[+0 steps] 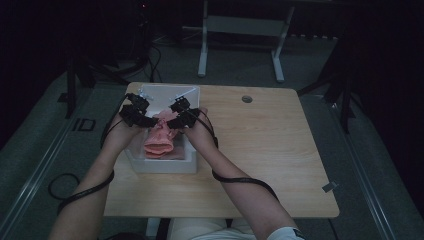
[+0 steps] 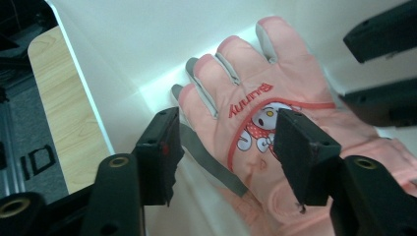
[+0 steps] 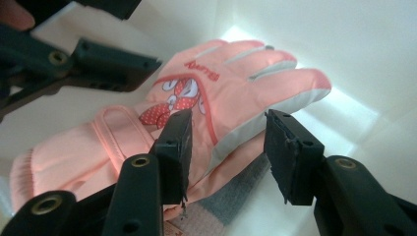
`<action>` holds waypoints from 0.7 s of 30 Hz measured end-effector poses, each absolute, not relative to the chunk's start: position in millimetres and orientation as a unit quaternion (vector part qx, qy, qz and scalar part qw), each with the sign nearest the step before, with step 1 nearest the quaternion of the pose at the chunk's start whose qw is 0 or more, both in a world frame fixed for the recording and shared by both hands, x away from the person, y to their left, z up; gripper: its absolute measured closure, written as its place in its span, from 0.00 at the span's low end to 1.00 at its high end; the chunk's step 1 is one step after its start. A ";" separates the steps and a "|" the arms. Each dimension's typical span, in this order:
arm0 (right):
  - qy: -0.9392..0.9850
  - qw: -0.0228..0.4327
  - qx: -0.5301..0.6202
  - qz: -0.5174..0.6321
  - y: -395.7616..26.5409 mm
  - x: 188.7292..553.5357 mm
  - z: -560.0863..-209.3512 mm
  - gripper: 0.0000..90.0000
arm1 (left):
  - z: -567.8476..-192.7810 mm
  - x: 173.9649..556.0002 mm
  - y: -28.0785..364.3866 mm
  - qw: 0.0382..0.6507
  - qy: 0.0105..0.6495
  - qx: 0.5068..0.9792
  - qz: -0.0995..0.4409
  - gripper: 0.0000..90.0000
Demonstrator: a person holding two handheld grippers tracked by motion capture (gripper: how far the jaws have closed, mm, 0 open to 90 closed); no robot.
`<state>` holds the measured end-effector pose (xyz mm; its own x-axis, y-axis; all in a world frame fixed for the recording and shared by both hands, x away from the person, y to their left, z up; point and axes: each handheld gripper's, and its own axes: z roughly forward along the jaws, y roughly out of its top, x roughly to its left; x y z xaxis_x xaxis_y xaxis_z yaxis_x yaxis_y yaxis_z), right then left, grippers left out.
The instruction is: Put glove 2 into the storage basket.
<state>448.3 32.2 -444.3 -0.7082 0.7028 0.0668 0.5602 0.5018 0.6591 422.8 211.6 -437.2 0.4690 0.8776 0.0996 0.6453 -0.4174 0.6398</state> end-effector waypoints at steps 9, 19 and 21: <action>0.846 0.103 0.349 0.389 4.9 439.4 -413.5 0.59 | -428.4 408.6 199.1 0.308 0.458 0.809 0.202 0.44; 0.842 0.133 0.330 0.405 -43.2 417.8 -395.2 0.67 | -418.4 395.0 169.8 0.360 0.434 0.809 0.168 0.45; 0.840 0.139 0.328 0.410 -57.6 413.0 -393.2 0.67 | -414.1 388.3 163.7 0.379 0.425 0.806 0.159 0.45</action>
<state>413.0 -57.6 -393.2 -0.7461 0.6649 0.0355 0.4371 0.4489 0.7794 388.3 163.7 -414.1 0.5872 0.8068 -0.0656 0.5651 -0.3506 0.7468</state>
